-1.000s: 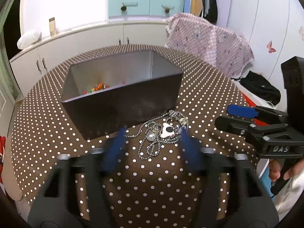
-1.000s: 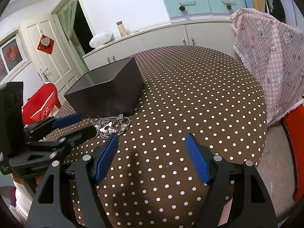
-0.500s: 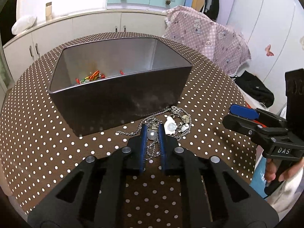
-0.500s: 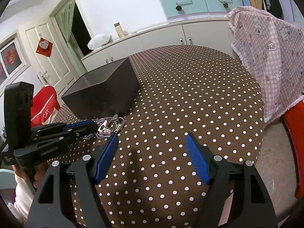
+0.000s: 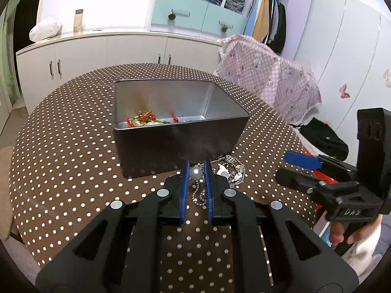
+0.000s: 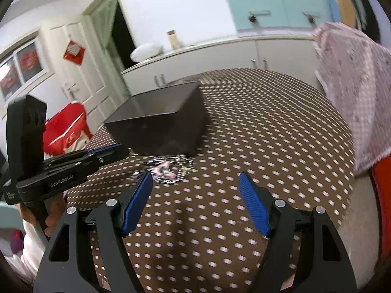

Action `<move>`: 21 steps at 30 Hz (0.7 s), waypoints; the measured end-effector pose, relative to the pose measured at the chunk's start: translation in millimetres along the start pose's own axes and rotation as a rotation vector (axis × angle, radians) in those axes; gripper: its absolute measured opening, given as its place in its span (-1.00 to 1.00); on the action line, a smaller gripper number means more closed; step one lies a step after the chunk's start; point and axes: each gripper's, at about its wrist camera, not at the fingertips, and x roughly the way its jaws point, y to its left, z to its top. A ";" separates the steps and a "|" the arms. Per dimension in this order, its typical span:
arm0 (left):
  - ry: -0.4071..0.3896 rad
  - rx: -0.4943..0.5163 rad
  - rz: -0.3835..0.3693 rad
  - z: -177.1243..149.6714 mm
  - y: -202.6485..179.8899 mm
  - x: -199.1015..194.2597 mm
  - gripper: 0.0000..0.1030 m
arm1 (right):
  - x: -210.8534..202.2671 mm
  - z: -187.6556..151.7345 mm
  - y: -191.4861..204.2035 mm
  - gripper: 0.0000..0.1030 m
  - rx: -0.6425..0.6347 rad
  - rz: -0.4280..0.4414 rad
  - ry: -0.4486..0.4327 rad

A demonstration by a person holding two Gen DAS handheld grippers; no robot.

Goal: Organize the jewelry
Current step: 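Carry the silver chain over the grey box with the left tool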

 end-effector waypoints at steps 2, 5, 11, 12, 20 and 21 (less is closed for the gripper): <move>-0.010 -0.003 0.010 -2.8 3.6 -4.1 -0.76 | 7.4 2.3 9.4 0.07 -0.051 0.015 0.017; -0.035 -0.019 0.043 -7.3 8.2 -9.2 -0.76 | 23.1 7.1 21.3 -0.09 -0.103 0.015 0.057; -0.068 -0.027 0.067 -10.0 14.0 -10.9 -0.76 | 49.7 11.7 31.7 -0.54 -0.180 -0.007 0.137; -0.067 -0.025 0.068 -10.6 14.9 -10.3 -0.76 | 52.7 12.4 32.4 -0.56 -0.187 -0.011 0.142; -0.061 -0.035 0.054 -16.2 18.9 -9.3 -0.76 | 62.1 10.9 32.0 -0.74 -0.197 -0.045 0.162; -0.063 -0.036 0.055 -16.3 18.7 -9.7 -0.76 | 61.1 10.3 32.6 -0.74 -0.198 -0.047 0.161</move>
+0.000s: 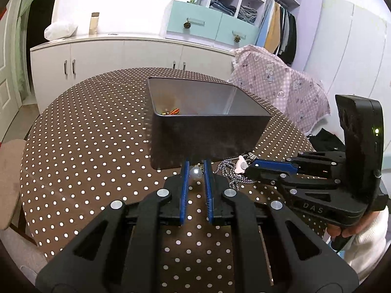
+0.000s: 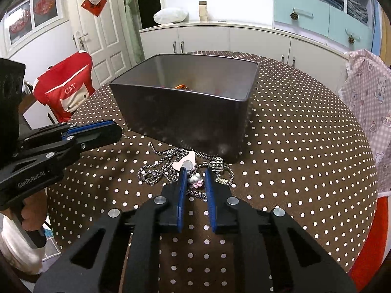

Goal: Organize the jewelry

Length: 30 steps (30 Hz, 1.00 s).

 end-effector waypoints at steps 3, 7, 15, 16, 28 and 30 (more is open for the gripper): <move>-0.008 0.002 0.007 1.4 1.0 -1.8 -0.76 | -5.3 -0.2 1.0 -0.75 0.014 0.014 -0.013; -0.028 0.020 0.011 4.3 -0.2 -6.2 -0.76 | -18.7 4.9 -2.3 -0.75 0.024 0.014 -0.060; -0.086 0.047 0.031 22.3 -3.4 -16.7 -0.76 | -46.8 23.4 -8.5 -0.75 0.041 0.023 -0.164; -0.095 0.052 0.032 25.3 -4.2 -17.7 -0.76 | -49.0 26.9 -10.2 -0.75 0.041 0.022 -0.175; -0.105 0.100 0.023 63.5 -10.1 3.7 -0.75 | -43.9 67.9 -17.8 -0.73 0.017 0.040 -0.229; -0.108 0.096 0.027 66.0 -9.1 4.3 -0.74 | -45.0 68.6 -20.9 -0.71 0.022 0.033 -0.230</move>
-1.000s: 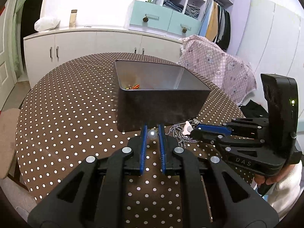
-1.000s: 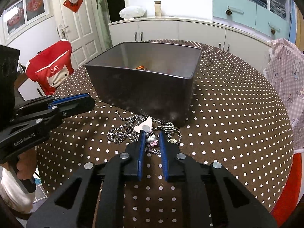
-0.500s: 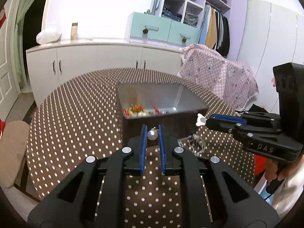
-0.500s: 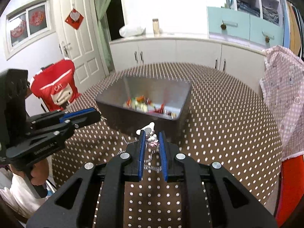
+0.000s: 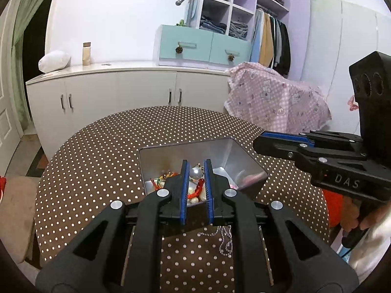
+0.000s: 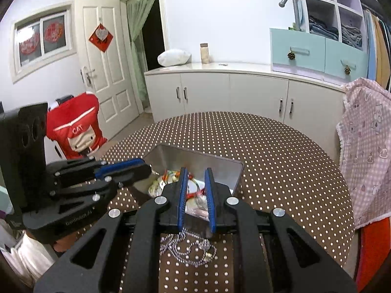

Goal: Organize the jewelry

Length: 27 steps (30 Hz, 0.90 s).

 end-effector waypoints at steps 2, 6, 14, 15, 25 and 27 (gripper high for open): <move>0.011 0.001 0.017 -0.3 0.9 1.1 -0.67 | -3.5 -2.2 -1.8 -0.59 -0.006 -0.014 -0.005; -0.007 -0.007 0.021 -2.0 2.2 -2.8 0.34 | -9.7 -9.1 -8.5 -0.27 0.015 -0.037 -0.009; -0.029 -0.001 0.068 -4.9 0.8 -11.1 0.34 | -22.8 -23.9 -21.5 -0.27 0.065 -0.072 -0.003; -0.029 0.001 0.068 -5.2 -0.2 -12.3 0.34 | -24.2 -25.6 -22.2 -0.27 0.067 -0.076 -0.003; 0.029 -0.034 0.106 -20.6 -8.8 -17.5 0.34 | -19.7 -53.7 -18.5 -0.27 0.079 -0.065 0.058; 0.046 -0.048 0.106 -24.8 -8.0 -16.1 0.34 | -16.3 -60.1 -16.8 -0.27 0.080 -0.058 0.079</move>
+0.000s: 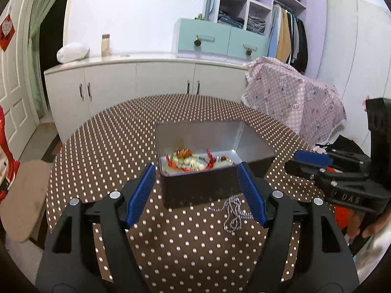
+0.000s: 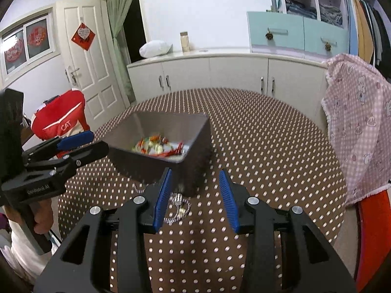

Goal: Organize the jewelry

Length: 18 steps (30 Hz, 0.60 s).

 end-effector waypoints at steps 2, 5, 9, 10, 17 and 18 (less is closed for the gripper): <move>0.022 -0.011 0.003 -5.0 1.0 2.7 0.34 | 2.4 -4.0 -0.3 -0.27 0.003 0.001 0.013; 0.058 -0.041 0.003 -10.5 1.9 8.4 0.34 | 5.3 -9.3 -3.2 -0.27 0.021 0.000 0.028; 0.123 -0.049 -0.032 -17.0 -4.8 20.9 0.34 | 6.9 -13.1 -5.1 -0.27 0.033 -0.001 0.039; 0.145 -0.042 -0.039 -18.5 -9.7 26.3 0.34 | 7.1 -13.9 -5.9 -0.27 0.037 0.001 0.042; 0.262 0.045 -0.003 -26.5 -37.9 58.5 0.34 | 3.1 -18.0 -11.7 -0.27 0.053 0.005 0.036; 0.277 0.051 0.008 -26.6 -38.9 61.1 0.28 | 2.0 -17.9 -13.5 -0.27 0.057 0.003 0.033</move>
